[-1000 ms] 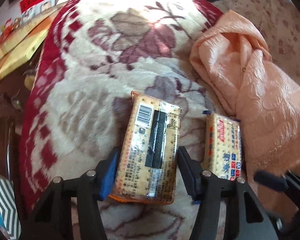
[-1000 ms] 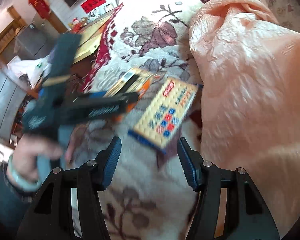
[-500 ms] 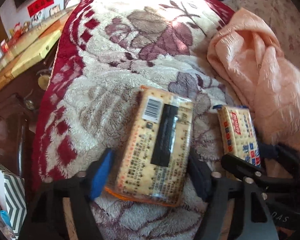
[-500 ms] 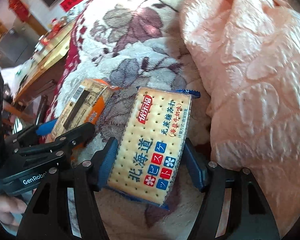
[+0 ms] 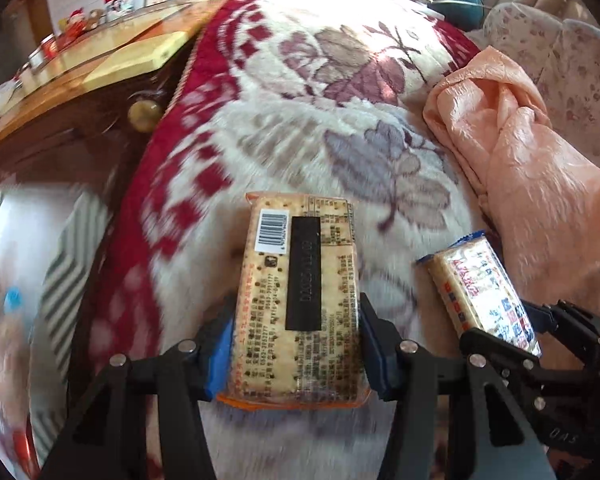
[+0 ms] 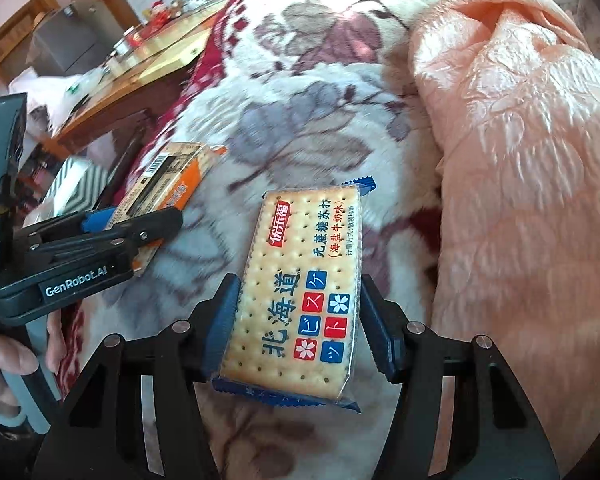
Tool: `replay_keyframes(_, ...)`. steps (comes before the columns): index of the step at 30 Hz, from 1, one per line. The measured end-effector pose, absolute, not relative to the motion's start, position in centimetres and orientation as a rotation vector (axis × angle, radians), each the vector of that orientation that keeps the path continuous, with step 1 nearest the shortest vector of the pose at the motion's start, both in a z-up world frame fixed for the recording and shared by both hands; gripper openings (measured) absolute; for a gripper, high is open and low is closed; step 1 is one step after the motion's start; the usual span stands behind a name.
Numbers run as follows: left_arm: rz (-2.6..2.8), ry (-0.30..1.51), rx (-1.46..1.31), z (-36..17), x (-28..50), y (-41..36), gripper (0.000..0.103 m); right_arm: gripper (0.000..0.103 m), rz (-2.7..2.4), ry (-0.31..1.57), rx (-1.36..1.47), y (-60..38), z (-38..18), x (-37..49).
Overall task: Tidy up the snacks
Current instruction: 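Carry both cracker packets over the striped box and open both tools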
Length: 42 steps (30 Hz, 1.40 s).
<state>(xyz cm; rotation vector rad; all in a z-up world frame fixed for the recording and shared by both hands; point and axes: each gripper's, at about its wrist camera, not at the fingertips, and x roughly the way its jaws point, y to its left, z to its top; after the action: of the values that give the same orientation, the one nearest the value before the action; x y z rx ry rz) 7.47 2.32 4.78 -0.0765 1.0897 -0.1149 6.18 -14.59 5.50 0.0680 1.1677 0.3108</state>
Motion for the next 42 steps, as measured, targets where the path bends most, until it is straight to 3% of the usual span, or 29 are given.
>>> replay_keyframes(14, -0.052, 1.074, -0.084, 4.8, 0.3, 4.7, 0.056, 0.062, 0.302, 1.248, -0.074, -11.7, 4.9, 3.4)
replay_keyframes(19, -0.041, 1.051, -0.092, 5.4, -0.8, 5.2, 0.056, 0.056, 0.350, 1.220, -0.053, -12.5, 5.2, 2.2)
replay_keyframes(28, -0.006, 0.976, -0.111, 8.6, -2.6, 7.4, 0.056, 0.056, 0.442, 1.178, 0.051, -12.2, 8.1, 0.0)
replay_keyframes(42, 0.154, 0.863, -0.122, 12.2, -5.4, 13.6, 0.056, 0.056, 0.605, 1.117, 0.003, -4.3, 12.0, -0.9)
